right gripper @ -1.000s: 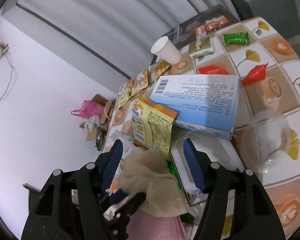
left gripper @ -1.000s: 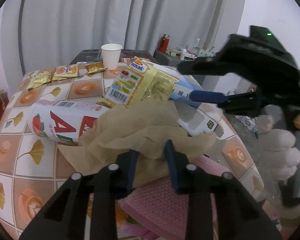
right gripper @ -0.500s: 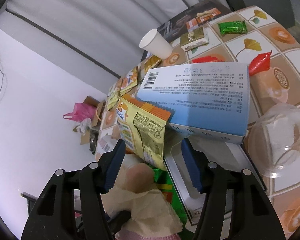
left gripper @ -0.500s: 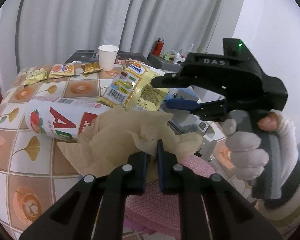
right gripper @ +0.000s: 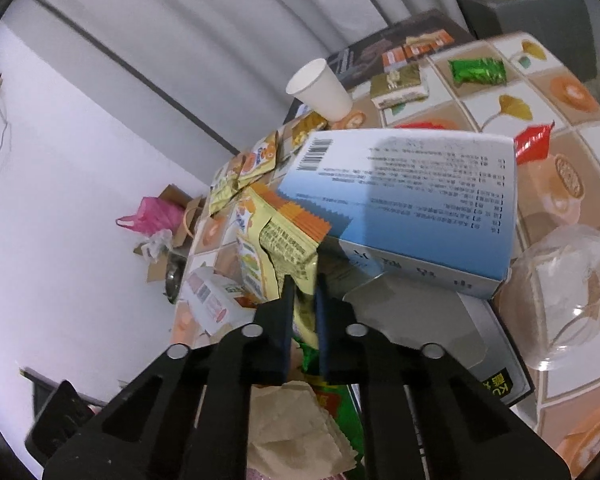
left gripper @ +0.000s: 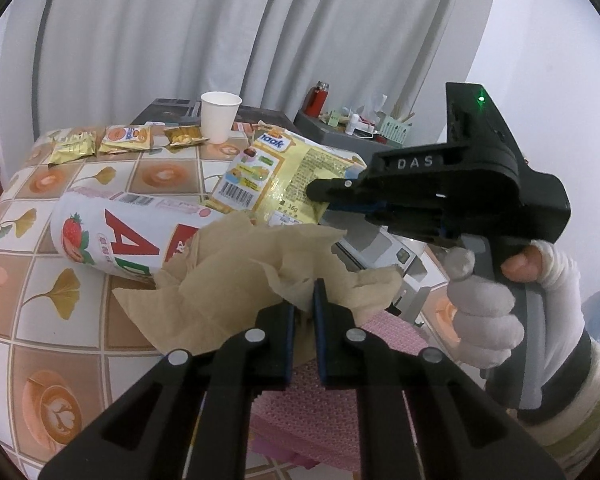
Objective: Collect trash
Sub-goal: 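Grasp the crumpled brown paper with the left tool while the right tool grasps the yellow snack bag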
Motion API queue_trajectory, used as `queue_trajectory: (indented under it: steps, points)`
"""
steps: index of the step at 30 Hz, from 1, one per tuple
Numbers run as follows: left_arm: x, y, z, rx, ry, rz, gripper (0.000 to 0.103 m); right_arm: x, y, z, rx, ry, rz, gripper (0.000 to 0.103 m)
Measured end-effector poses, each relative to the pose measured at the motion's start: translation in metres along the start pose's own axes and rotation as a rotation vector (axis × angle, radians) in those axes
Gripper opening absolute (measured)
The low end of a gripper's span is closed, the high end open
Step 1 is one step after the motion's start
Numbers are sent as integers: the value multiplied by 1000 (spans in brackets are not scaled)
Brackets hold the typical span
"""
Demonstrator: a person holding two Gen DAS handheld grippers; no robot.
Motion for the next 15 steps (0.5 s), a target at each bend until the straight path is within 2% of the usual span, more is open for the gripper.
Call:
queue_trajectory:
  steps: [15]
  points:
    - [4,21,16,90,-10,8,6,-29,10,37,145,-46,208,2]
Point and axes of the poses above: each gripper's, at about its wrist camera, not at the fingertips, and z roughly against the way its jaws point, x to its right, y to its top, the point moved 7 cm from there along -z, roughly the way its jaws point, and after that the axes turned 2 degrees about -z, right-handed, at the moved point
